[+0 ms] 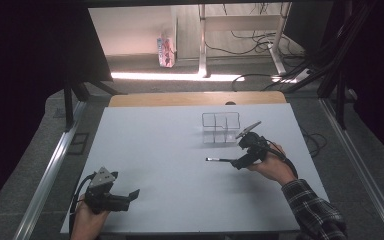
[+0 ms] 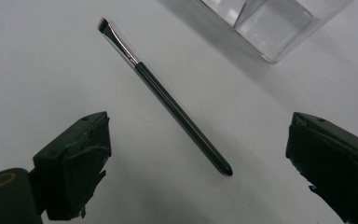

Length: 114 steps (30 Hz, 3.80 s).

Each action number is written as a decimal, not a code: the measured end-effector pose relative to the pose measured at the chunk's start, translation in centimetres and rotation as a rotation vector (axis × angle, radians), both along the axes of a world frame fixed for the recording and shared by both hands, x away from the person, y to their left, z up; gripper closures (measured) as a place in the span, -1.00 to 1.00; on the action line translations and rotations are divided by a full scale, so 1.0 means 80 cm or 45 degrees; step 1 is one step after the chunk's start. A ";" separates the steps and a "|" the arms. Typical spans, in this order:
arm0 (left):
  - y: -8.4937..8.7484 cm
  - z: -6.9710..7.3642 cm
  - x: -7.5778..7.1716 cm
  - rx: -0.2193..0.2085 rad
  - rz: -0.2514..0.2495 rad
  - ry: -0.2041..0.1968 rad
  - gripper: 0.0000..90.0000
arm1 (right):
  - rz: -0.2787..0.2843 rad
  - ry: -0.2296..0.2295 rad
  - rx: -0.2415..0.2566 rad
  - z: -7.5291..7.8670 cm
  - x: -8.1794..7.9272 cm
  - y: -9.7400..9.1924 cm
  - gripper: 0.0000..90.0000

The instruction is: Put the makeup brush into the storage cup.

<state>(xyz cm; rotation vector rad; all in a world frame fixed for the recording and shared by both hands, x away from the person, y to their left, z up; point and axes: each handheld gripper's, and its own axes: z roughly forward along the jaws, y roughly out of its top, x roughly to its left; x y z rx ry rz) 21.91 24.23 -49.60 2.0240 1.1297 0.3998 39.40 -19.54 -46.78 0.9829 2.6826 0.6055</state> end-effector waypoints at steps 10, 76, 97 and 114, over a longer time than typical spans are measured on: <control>0.000 0.000 0.000 0.000 -0.002 0.001 -0.98 | 0.060 0.029 -0.035 -0.001 0.012 0.028 -0.70; 0.001 -0.001 -0.002 0.013 0.003 0.002 -0.98 | 0.160 0.234 -0.057 -0.031 0.031 0.049 0.87; 0.000 0.000 -0.002 0.018 0.006 -0.011 -0.98 | 0.137 0.086 0.122 -0.001 0.003 0.021 0.87; 0.000 0.000 -0.003 0.019 0.004 -0.012 -0.98 | 0.124 -0.010 0.214 0.013 -0.017 0.006 0.87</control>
